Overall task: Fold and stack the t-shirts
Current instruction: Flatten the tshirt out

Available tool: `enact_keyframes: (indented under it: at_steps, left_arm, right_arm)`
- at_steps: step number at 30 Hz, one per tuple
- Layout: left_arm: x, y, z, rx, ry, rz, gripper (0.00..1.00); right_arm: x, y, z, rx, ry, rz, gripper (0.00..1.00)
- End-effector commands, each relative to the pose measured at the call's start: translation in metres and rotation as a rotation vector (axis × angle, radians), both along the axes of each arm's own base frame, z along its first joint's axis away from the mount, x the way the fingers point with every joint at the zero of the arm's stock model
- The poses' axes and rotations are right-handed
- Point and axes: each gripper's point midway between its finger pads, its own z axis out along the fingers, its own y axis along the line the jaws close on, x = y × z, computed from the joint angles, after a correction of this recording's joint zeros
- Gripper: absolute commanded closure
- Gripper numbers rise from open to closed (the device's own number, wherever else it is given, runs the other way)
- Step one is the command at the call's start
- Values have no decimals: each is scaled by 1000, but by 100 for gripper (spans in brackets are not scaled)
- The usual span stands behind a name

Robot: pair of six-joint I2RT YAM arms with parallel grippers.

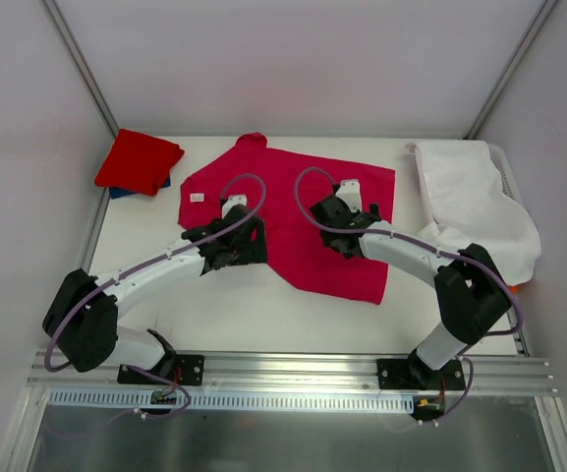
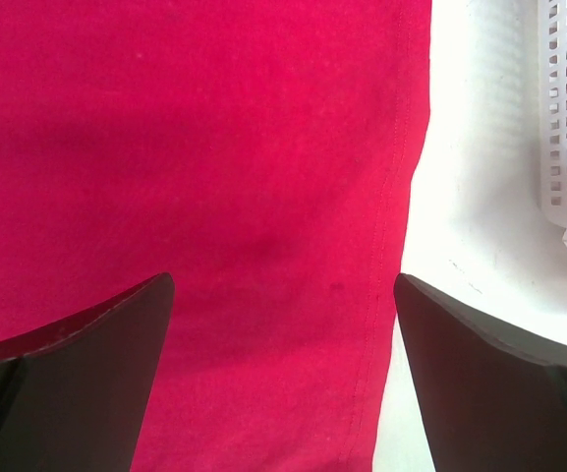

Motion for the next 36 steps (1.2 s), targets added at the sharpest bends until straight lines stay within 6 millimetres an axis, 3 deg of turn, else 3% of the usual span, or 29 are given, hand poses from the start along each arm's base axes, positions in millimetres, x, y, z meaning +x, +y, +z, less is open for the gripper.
enact_keyframes:
  at_steps: [1, 2, 4, 5, 6, 8, 22, 29, 36]
  left_arm:
    - [-8, 21, -33, 21, 3, 138, 17]
    - [-6, 17, -48, -43, -37, 154, 18]
    - [-4, 11, -57, -151, -76, 179, 20]
    - [-12, 15, -74, -199, -59, 230, 24]
    - [-2, 6, -66, -291, -120, 250, 26]
    - [0, 7, -73, -349, -136, 310, 29]
    - [28, 28, -85, -327, -208, 631, 32]
    - [34, 47, -74, -242, -279, 678, 32]
    - [43, 54, -78, -173, -300, 692, 31]
  right_arm:
    - [5, 8, 7, 38, -24, -6, 1]
    - [4, 8, 7, 37, -24, -7, 1]
    - [4, 8, 7, 35, -21, -7, 0]
    - [4, 7, 7, 33, -21, -8, 1]
    - [3, 6, 7, 29, -21, -9, 1]
    - [2, 4, 8, 28, -27, -13, 1]
    - [2, 2, 6, 21, -26, -18, 1]
    - [4, 6, 1, 20, -12, -14, 1]
    - [4, 5, 0, 14, -10, -14, 0]
